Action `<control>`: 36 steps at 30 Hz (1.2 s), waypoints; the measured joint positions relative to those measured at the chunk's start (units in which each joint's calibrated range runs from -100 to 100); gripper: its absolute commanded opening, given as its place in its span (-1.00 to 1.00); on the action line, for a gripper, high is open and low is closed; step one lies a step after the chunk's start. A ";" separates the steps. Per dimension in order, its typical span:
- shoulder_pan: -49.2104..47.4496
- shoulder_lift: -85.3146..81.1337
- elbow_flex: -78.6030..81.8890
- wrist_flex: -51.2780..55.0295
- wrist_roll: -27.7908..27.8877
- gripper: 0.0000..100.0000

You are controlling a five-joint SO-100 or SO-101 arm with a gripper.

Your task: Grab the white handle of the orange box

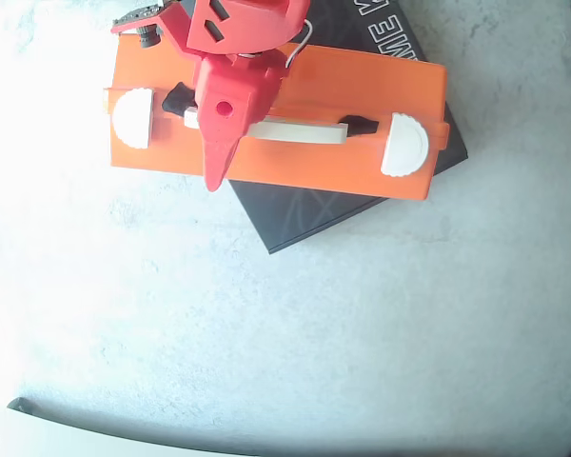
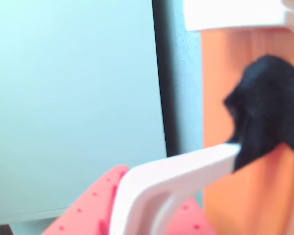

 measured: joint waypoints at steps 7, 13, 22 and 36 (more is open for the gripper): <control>-0.30 -0.27 10.35 -0.51 -14.63 -0.97; 2.82 -6.93 33.75 -4.67 -10.19 -0.97; 8.95 -23.80 68.23 -13.84 -3.81 -0.97; 12.88 -31.44 91.54 -7.98 1.25 -0.97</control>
